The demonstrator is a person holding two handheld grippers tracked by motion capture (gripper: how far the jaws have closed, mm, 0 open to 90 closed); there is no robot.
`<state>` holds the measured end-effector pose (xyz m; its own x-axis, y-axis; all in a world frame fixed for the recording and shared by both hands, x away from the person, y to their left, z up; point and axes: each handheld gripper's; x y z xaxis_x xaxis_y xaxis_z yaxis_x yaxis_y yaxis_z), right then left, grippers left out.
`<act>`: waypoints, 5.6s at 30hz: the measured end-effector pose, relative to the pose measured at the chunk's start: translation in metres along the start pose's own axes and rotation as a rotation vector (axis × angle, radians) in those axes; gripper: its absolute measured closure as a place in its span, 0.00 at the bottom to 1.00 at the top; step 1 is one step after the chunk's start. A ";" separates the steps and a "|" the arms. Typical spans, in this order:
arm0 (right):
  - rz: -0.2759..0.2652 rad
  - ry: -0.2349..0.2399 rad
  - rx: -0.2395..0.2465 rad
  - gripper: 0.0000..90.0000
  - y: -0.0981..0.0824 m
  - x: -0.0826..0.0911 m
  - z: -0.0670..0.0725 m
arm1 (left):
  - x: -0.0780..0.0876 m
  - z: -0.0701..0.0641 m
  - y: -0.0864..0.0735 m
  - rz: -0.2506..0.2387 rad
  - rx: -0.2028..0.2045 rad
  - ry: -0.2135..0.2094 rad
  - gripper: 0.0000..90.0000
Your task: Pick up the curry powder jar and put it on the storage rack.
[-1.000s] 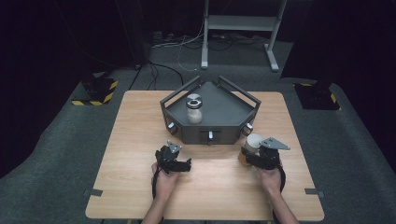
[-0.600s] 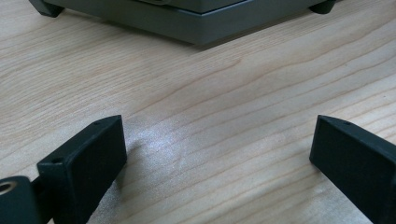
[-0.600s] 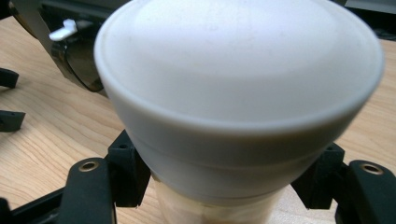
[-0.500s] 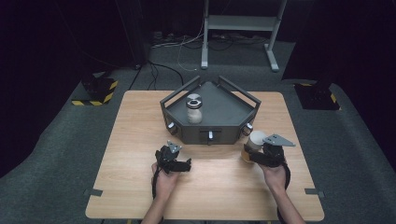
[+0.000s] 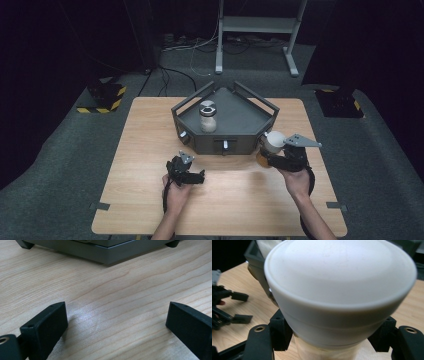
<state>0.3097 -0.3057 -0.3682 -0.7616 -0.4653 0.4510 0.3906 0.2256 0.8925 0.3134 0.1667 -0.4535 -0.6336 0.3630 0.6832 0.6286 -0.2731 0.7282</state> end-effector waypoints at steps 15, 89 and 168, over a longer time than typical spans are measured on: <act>-0.009 0.038 0.066 0.36 0.062 -0.002 0.009 | 0.000 0.000 0.000 -0.001 0.002 0.001 0.05; 0.098 -0.061 0.047 0.36 0.134 -0.104 0.046 | 0.000 0.000 0.000 0.000 -0.003 0.004 0.05; 0.022 -0.039 -0.003 0.11 0.041 -0.037 -0.006 | 0.000 0.000 -0.001 -0.003 0.001 0.001 0.05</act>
<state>0.3568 -0.2847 -0.3482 -0.7723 -0.4263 0.4710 0.4092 0.2333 0.8821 0.3129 0.1667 -0.4539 -0.6359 0.3634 0.6809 0.6271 -0.2711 0.7303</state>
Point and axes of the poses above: each handheld gripper's, and its own axes: x roughly backward along the jaws, y roughly out of its top, z roughly to its left, and after that the axes turned 5 degrees about -y, right-handed
